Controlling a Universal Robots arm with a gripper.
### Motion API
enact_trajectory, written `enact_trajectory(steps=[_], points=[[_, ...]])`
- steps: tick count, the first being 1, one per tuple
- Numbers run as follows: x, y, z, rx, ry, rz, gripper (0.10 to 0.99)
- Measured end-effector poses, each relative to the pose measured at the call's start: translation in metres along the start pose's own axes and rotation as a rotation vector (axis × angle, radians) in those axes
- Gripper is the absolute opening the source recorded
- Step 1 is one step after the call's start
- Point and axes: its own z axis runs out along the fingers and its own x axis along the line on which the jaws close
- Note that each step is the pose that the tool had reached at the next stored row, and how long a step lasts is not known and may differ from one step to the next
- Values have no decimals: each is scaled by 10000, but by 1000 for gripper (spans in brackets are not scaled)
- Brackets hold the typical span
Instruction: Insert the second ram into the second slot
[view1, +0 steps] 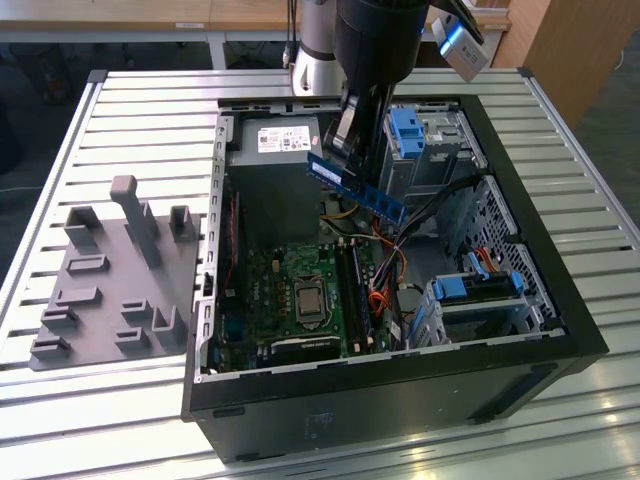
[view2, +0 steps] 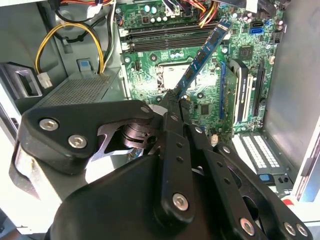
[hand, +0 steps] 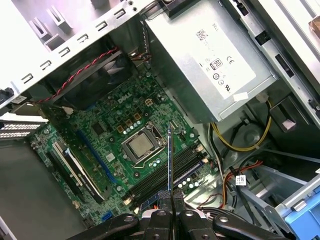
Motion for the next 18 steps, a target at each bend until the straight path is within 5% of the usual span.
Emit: enact_trajectory(steps=[18], points=[[0,0,0,6,-15,393,129]])
